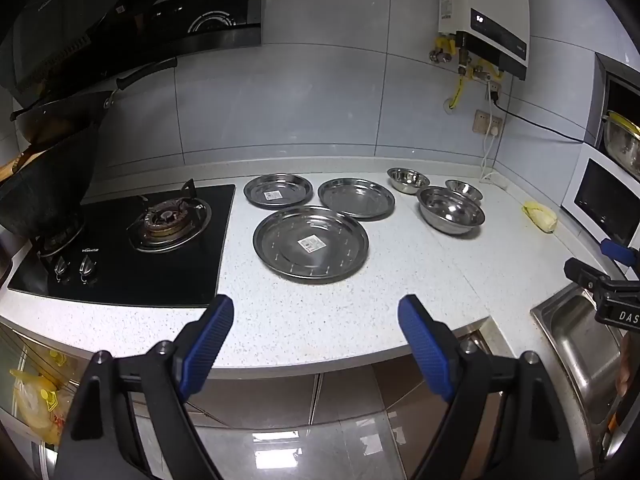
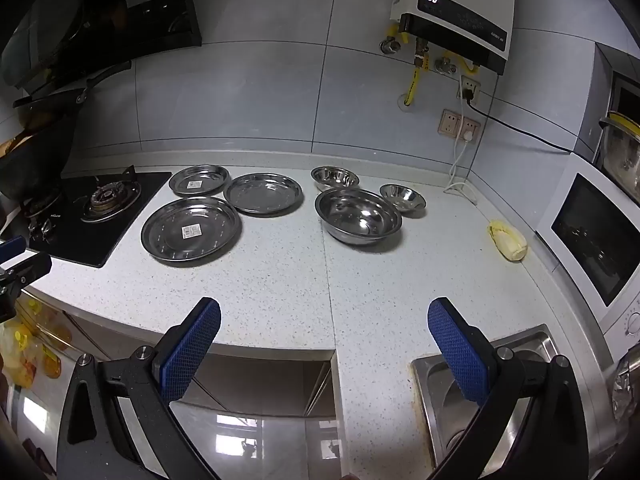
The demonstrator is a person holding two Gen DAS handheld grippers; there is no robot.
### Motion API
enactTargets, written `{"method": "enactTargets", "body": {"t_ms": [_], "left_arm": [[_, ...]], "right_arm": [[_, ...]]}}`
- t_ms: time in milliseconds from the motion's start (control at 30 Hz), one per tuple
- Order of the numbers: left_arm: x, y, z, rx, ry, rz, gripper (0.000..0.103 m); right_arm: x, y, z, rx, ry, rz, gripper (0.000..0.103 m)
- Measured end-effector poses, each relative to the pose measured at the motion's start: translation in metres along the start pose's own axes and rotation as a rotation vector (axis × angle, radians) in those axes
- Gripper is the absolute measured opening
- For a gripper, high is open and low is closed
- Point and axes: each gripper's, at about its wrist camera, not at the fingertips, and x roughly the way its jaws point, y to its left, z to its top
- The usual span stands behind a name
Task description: Organize plates and bowls
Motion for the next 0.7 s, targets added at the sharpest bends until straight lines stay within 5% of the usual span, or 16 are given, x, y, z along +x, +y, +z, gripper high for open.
{"method": "enactTargets", "body": {"t_ms": [700], "left_arm": [[0.0024,0.0045,-0.0048,0.000,0.005,0.001,0.084]], "right_arm": [[0.0058,0.0017,0.0002,0.000,0.011,-0.001,0.102]]}}
